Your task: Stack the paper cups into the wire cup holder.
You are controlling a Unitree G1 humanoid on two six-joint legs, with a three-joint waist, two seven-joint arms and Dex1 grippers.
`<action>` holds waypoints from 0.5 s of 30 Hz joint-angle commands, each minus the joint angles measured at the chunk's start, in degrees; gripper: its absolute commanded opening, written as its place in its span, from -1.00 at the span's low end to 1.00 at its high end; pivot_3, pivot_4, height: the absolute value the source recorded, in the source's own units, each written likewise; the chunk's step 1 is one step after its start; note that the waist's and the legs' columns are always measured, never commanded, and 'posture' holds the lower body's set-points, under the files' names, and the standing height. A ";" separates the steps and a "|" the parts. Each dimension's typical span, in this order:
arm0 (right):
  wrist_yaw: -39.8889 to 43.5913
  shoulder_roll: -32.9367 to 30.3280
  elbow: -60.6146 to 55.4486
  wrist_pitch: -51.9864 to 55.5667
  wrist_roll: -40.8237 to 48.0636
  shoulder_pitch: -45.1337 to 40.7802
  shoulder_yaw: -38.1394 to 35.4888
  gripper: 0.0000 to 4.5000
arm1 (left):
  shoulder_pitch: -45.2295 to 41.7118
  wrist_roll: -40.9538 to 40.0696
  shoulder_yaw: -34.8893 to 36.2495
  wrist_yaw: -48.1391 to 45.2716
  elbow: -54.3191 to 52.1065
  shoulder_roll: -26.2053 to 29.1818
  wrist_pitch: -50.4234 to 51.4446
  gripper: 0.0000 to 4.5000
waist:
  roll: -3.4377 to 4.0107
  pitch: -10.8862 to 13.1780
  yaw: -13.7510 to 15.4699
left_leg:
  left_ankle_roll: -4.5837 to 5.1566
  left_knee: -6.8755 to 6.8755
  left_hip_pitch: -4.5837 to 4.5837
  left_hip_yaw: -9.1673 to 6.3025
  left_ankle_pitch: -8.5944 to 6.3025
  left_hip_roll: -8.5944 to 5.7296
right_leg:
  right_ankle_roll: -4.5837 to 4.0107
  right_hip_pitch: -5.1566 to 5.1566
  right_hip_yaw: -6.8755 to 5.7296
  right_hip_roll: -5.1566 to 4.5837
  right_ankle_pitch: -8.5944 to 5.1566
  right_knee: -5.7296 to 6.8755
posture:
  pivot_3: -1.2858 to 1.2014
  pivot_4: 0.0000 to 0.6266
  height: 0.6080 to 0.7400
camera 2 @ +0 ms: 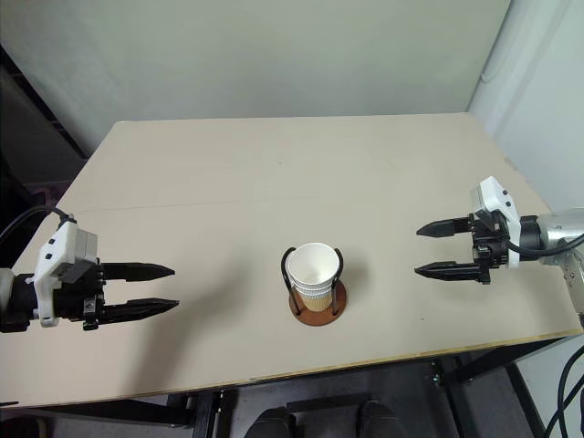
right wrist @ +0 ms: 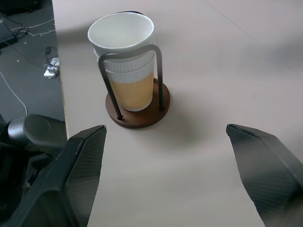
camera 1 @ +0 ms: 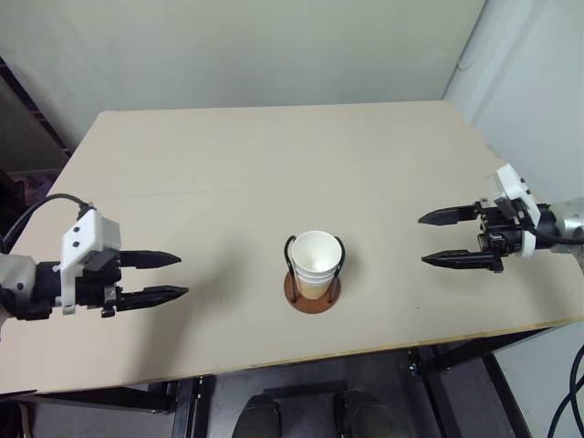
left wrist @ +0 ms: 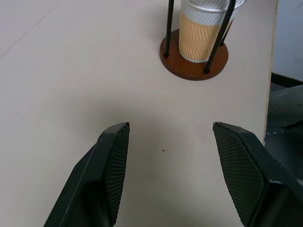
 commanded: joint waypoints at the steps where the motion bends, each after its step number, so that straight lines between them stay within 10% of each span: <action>1: 0.61 -0.75 -0.84 -0.05 0.51 -1.23 -1.67 0.88 | -0.08 -0.86 1.52 0.44 -1.66 0.18 0.45 0.33 | 0.00 0.00 -0.11 | 0.02 0.00 0.02 -0.01 0.01 0.02 | -0.09 0.00 0.01 0.06 0.06 0.00 | 0.03 -0.52 1.00; 15: -0.19 0.84 -0.54 0.21 -0.08 -2.69 -0.77 0.88 | 0.62 -1.67 2.26 1.61 -2.97 -0.18 2.07 0.33 | 0.00 0.00 -0.19 | 0.08 -0.03 -0.02 0.00 0.03 0.05 | -0.18 -0.18 0.16 0.20 0.10 -0.02 | 0.03 -0.52 1.00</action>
